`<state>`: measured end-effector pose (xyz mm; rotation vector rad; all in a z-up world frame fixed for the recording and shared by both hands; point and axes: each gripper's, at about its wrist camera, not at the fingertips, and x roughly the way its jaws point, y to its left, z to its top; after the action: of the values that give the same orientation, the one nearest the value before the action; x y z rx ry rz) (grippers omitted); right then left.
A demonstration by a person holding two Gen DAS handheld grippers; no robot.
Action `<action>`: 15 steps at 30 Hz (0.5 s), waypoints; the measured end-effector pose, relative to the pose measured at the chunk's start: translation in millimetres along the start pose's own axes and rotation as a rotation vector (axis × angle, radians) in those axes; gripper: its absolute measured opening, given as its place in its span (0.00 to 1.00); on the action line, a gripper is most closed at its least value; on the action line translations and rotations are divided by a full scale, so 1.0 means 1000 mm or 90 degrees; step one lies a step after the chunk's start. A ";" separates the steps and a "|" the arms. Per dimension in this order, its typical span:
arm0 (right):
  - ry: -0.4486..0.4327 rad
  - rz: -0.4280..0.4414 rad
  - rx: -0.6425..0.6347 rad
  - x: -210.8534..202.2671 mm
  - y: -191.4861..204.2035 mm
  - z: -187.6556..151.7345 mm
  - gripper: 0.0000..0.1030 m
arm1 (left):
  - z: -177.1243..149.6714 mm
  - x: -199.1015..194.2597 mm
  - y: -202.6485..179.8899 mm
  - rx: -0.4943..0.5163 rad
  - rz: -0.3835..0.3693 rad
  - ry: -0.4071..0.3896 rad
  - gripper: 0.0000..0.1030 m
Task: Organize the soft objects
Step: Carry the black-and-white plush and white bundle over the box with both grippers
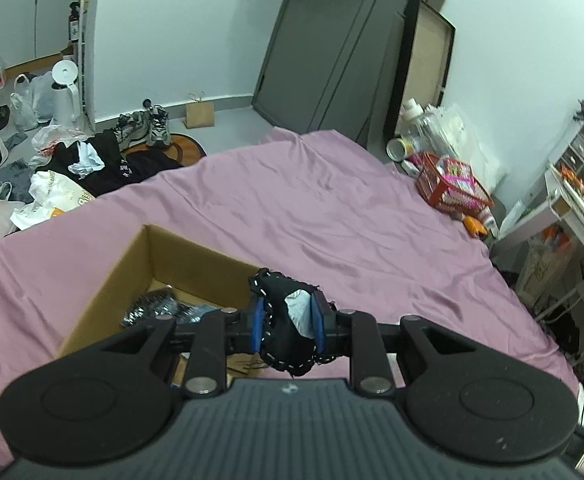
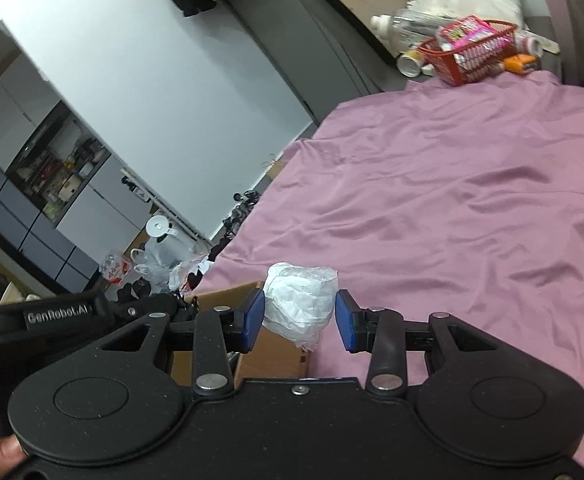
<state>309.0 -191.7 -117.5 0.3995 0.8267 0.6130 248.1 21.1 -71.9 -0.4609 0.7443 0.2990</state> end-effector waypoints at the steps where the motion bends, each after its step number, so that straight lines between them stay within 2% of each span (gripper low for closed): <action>1: 0.002 0.001 -0.004 0.002 0.003 -0.001 0.37 | 0.001 -0.001 0.003 -0.003 0.000 -0.003 0.22; 9: 0.011 0.016 -0.041 0.014 0.024 -0.006 0.37 | 0.009 0.005 0.033 -0.024 0.002 0.003 0.23; 15: 0.011 0.022 -0.053 0.021 0.034 -0.006 0.37 | 0.004 0.023 0.052 -0.048 -0.001 0.033 0.23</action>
<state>303.1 -152.0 -114.0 0.3338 0.8097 0.6811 245.0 69.9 -101.1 -0.5417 0.7852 0.3147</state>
